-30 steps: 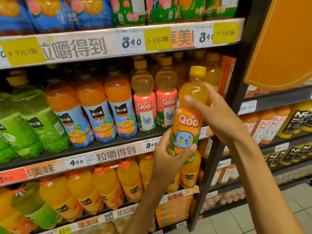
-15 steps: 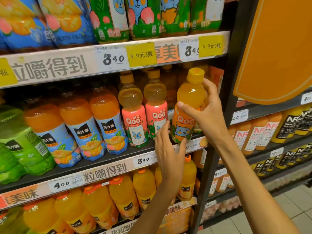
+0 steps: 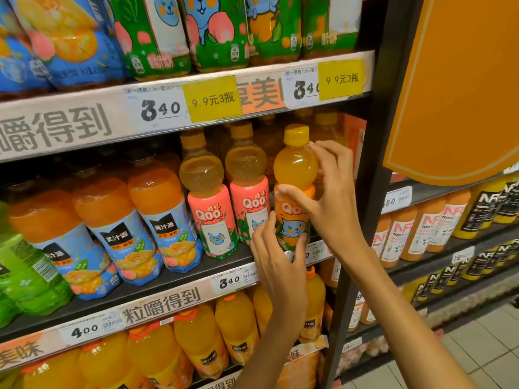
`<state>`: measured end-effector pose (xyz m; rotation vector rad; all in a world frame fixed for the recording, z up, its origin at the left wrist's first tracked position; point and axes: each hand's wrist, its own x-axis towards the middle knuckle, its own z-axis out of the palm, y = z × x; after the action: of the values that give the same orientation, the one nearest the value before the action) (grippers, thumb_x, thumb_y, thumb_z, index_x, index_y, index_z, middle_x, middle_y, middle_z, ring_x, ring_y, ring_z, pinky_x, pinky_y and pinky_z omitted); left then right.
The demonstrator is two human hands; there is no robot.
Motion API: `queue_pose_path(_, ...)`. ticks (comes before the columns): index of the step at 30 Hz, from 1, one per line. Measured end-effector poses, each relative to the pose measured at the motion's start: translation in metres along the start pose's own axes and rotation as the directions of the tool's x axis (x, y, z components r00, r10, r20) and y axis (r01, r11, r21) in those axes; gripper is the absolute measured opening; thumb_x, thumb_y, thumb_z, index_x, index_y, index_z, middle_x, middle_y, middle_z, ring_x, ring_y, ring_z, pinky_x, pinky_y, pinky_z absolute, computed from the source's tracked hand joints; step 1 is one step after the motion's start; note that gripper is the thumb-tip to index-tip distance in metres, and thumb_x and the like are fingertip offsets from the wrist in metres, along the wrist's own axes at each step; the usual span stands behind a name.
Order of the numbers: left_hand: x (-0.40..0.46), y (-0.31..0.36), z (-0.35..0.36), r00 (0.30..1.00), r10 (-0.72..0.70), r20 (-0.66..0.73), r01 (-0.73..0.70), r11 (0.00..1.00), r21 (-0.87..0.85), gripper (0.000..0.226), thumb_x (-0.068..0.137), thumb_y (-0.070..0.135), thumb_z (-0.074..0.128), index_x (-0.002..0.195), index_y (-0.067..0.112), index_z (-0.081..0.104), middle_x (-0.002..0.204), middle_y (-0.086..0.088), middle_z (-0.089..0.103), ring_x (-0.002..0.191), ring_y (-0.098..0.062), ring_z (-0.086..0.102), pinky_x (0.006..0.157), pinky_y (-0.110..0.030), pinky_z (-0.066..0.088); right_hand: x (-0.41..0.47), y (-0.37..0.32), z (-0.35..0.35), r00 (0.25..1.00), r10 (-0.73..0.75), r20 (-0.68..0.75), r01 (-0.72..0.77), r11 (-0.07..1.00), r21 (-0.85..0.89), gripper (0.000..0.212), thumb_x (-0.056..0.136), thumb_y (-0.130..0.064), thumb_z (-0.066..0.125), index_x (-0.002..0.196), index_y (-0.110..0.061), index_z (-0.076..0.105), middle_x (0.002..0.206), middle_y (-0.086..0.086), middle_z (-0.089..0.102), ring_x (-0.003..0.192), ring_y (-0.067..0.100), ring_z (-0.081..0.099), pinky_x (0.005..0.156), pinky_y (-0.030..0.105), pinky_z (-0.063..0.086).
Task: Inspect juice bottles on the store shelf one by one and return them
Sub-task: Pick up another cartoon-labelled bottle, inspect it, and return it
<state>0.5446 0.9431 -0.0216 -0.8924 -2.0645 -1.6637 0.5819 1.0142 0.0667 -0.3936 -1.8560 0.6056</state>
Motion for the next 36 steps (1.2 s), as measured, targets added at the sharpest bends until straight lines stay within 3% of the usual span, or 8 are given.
queue_pose_path(7,0.001,0.002,0.001,0.999,0.015,0.048,-0.016,1.000,0.020,0.061,0.079,0.013,0.074,0.133,0.009,0.047,0.118,-0.011,0.050,0.088,-0.031,0.063,0.063,-0.039,0.057,-0.013,0.002,-0.001,1.000,-0.019,0.002,0.019,0.998,-0.067,0.070,0.082,-0.023,0.077,0.140,-0.004,0.041,0.137,0.013,0.045,0.128,0.025,0.043,0.101,0.043,0.045)
queue_pose_path(11,0.006,0.007,0.000,0.995,0.037,0.092,-0.044,0.996,0.074,0.059,0.083,0.016,0.070,0.136,0.009,0.044,0.115,-0.012,0.051,0.079,-0.027,0.065,0.054,-0.039,0.057,-0.014,0.002,0.001,0.999,0.003,0.050,0.005,0.989,-0.148,0.075,0.086,-0.021,0.073,0.147,-0.010,0.032,0.148,0.006,0.040,0.132,0.012,0.032,0.106,0.018,0.028)
queue_pose_path(15,0.013,0.009,0.000,0.988,0.038,0.148,-0.055,0.992,0.113,0.060,0.087,0.017,0.065,0.141,0.011,0.038,0.120,-0.012,0.049,0.081,-0.024,0.066,0.060,-0.038,0.058,-0.005,0.001,0.007,0.998,0.041,0.044,-0.032,0.981,-0.191,0.074,0.085,-0.020,0.072,0.147,-0.010,0.034,0.149,0.007,0.041,0.133,0.020,0.037,0.092,0.013,0.026)
queue_pose_path(22,0.016,0.013,-0.001,0.980,0.057,0.190,-0.105,0.961,0.255,0.064,0.083,0.009,0.070,0.139,0.009,0.040,0.119,-0.013,0.052,0.082,-0.023,0.067,0.056,-0.033,0.058,-0.001,0.001,0.014,1.000,0.021,0.021,-0.015,0.964,-0.265,0.068,0.086,-0.022,0.072,0.142,-0.002,0.040,0.147,0.016,0.043,0.129,0.031,0.047,0.094,0.023,0.038)
queue_pose_path(25,0.017,0.012,-0.003,0.976,0.032,0.216,-0.083,0.969,0.231,0.059,0.090,0.016,0.063,0.142,0.011,0.036,0.121,-0.011,0.051,0.088,-0.025,0.065,0.063,-0.039,0.057,0.001,0.001,0.006,0.984,-0.052,-0.169,0.007,0.966,-0.259,0.055,0.090,-0.023,0.067,0.136,0.000,0.047,0.142,0.019,0.047,0.130,0.030,0.048,0.095,0.027,0.044)
queue_pose_path(29,0.018,0.014,-0.006,0.970,0.033,0.242,-0.081,0.978,0.192,0.052,0.093,0.020,0.058,0.140,0.010,0.037,0.121,-0.011,0.053,0.081,-0.026,0.066,0.065,-0.040,0.055,0.016,-0.001,0.004,0.969,-0.001,-0.245,-0.123,0.864,-0.488,0.051,0.097,-0.026,0.057,0.138,-0.001,0.043,0.145,0.020,0.043,0.112,0.032,0.061,0.065,0.036,0.052)
queue_pose_path(31,0.017,0.015,-0.006,0.963,0.033,0.269,-0.080,0.983,0.166,0.049,0.094,0.020,0.056,0.139,0.012,0.038,0.119,-0.009,0.053,0.081,-0.025,0.066,0.066,-0.041,0.055,0.018,0.001,0.010,0.975,0.049,-0.217,-0.175,0.775,-0.608,0.052,0.099,-0.032,0.052,0.140,-0.004,0.040,0.146,0.017,0.042,0.097,0.030,0.066,0.050,0.030,0.039)
queue_pose_path(36,0.020,0.009,-0.012,0.958,0.015,0.287,-0.065,0.984,0.165,0.048,0.093,0.022,0.056,0.137,0.016,0.038,0.116,-0.004,0.055,0.083,-0.022,0.065,0.067,-0.041,0.054,0.017,0.004,0.013,0.966,0.108,-0.236,-0.242,0.706,-0.665,0.054,0.096,-0.035,0.056,0.138,-0.006,0.042,0.141,0.012,0.047,0.083,0.029,0.068,0.049,0.025,0.019)
